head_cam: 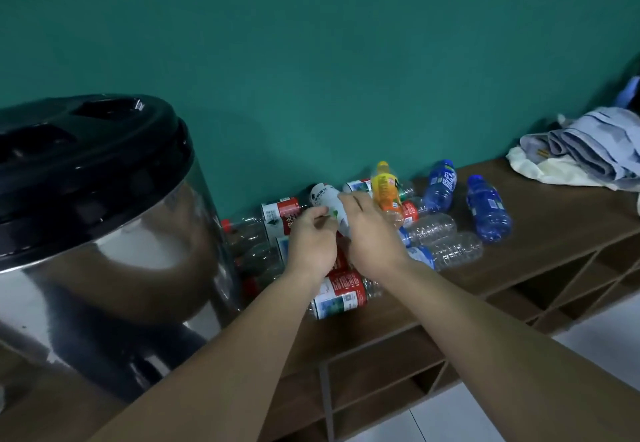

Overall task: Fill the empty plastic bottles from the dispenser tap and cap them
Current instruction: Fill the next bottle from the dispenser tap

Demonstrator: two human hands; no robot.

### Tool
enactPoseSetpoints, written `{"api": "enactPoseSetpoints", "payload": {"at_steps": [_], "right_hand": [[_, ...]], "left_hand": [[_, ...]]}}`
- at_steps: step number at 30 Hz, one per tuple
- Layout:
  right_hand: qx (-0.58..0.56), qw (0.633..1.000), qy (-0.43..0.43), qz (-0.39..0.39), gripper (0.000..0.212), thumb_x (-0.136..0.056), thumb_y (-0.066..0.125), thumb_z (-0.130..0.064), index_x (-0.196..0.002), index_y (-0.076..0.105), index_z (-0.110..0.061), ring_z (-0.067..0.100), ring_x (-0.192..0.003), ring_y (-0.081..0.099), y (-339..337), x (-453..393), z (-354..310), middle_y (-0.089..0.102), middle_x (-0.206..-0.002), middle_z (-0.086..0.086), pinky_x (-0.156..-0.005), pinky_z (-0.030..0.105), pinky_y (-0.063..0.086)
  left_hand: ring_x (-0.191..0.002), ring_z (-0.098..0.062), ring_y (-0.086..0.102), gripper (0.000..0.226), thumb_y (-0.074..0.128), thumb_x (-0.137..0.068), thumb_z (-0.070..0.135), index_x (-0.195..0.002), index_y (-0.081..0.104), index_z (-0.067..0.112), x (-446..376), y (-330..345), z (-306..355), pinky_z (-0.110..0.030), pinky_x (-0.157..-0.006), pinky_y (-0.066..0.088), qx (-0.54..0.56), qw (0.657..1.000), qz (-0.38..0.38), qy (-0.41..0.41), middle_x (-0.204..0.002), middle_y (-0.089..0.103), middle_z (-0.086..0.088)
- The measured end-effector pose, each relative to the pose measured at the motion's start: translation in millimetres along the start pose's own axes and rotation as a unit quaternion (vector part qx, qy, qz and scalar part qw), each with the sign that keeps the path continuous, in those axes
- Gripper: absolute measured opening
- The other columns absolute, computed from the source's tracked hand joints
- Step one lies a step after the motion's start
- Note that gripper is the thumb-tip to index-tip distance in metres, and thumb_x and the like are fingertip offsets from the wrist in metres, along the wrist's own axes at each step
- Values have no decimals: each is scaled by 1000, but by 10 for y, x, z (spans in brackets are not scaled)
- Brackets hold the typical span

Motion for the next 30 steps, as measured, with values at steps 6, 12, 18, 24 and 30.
{"api": "enactPoseSetpoints", "payload": {"at_steps": [6,12,18,24,30], "right_hand": [[-6,1000,13,17,67,-93,69,6,-156,48,-3,44,-126,63,25,-51,55,50,-155,18,-98,52,56],[-34,996,16,79,70,-92,74,3,-157,48,-3,41,-125,66,-14,-16,79,62,-146,19,-96,47,56],[-113,983,33,141,73,-95,78,-12,-161,46,-9,33,-130,65,-222,163,10,63,-152,13,-105,40,53],[-248,956,41,149,77,-89,87,-26,-158,53,-22,7,-135,58,-480,631,-318,64,-145,-8,-113,28,50],[-318,935,19,157,49,-106,72,-35,-152,59,-25,11,-135,59,-904,960,-684,62,-141,-12,-110,30,52]], "left_hand": [[-121,-9,67,34,64,-113,18,-147,67,18,-50,2,-85,-21,-99,49,10,1000,3,-5,-133,72,8],[-122,-10,70,36,70,-111,27,-146,68,21,-65,17,-140,-33,-111,55,25,1000,0,-13,-131,74,9],[-111,-14,78,36,74,-106,44,-135,72,23,-50,-5,-72,-46,-109,61,81,996,10,-35,-120,81,6],[-103,-36,83,41,79,-103,46,-127,68,15,103,-99,261,-58,-93,68,241,966,5,-96,-116,83,-15],[-111,-43,80,44,83,-101,42,-131,66,15,602,-313,765,-68,-93,65,247,967,-33,-54,-121,81,-18]]}}
Point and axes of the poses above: each hand's wrist, its own x-axis away from the middle knuckle, its own y-axis out of the palm, z = x × y, the point moved 7 cm from there along -x, towards the middle knuckle
